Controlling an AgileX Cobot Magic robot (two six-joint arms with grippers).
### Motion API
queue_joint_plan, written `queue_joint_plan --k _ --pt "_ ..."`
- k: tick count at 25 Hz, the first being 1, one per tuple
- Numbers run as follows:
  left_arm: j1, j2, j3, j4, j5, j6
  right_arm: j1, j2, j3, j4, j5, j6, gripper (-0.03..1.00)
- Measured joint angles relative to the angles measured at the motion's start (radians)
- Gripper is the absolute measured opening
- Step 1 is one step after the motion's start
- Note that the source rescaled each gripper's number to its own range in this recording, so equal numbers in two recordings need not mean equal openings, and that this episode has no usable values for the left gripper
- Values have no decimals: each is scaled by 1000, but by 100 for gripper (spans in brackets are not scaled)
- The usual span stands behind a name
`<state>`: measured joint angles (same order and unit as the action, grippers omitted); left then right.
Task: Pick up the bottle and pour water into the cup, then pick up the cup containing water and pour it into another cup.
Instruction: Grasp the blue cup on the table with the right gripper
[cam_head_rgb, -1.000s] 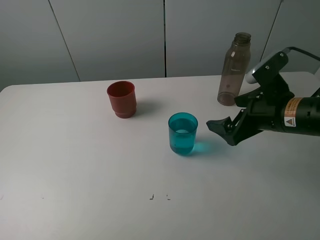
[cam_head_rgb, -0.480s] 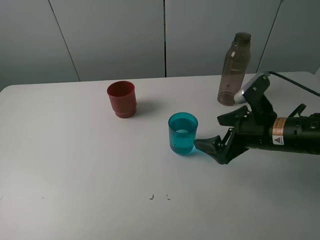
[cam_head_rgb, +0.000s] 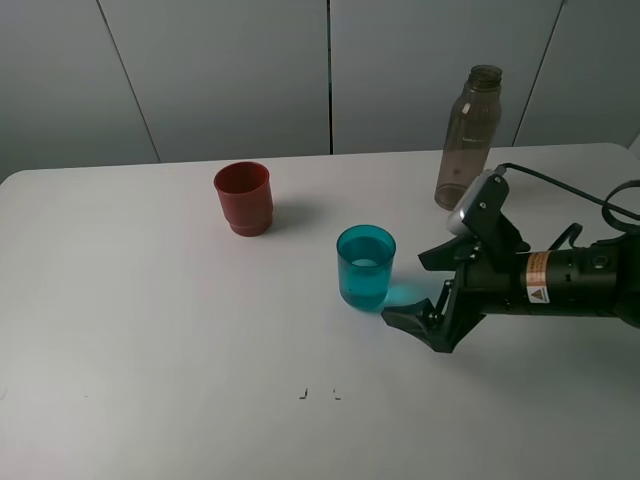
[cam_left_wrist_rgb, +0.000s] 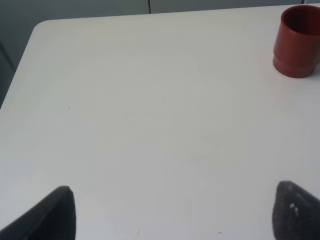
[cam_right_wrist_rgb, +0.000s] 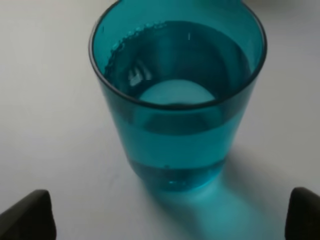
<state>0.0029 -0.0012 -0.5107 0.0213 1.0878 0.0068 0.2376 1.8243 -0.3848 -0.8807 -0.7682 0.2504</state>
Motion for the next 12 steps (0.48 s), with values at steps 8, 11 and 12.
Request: queue_joint_plan --k 8,11,12 --pt "0 0 0 0 0 0 0 13 -64 -22 -2 -2 100" --pt "0 0 0 0 0 0 0 13 -65 -24 -2 -2 100" --pt "0 0 0 0 0 0 0 13 -65 -24 -2 -2 100"
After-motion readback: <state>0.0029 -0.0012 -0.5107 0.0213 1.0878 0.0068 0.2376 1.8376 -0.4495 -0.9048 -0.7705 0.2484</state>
